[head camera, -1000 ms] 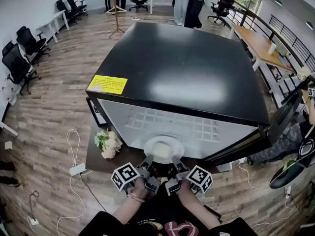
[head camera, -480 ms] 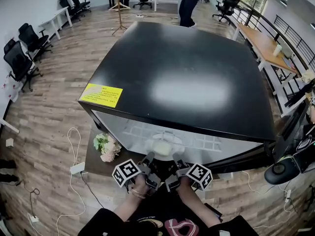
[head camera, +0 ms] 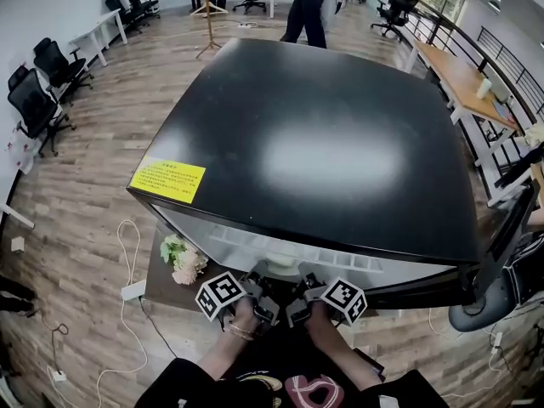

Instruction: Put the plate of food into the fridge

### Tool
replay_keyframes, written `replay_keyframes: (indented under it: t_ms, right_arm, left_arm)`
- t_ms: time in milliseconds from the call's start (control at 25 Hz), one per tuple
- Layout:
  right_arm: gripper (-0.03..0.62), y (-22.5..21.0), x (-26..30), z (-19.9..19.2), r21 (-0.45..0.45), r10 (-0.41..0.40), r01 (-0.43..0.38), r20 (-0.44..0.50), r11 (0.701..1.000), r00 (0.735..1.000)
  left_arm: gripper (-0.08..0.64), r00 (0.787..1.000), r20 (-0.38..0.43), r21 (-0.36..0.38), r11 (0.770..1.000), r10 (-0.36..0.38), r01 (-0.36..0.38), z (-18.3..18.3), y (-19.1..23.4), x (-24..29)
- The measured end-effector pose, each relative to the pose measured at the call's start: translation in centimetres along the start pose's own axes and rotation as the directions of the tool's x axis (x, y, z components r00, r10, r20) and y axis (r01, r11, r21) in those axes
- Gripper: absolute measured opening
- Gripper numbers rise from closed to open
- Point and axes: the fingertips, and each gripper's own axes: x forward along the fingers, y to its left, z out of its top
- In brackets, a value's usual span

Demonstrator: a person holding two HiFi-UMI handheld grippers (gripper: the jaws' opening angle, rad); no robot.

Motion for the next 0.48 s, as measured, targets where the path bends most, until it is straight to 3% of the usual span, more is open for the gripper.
replay_keyframes:
  t_ms: [480]
  right_arm:
    - [0.043, -0.2, 2.0, 0.8, -0.002, -0.023, 0.023, -0.026, 1.000, 0.999]
  left_arm:
    - [0.018, 1.000, 0.010, -0.013, 1.000, 0.028, -0.028, 1.1, 0.3, 1.7]
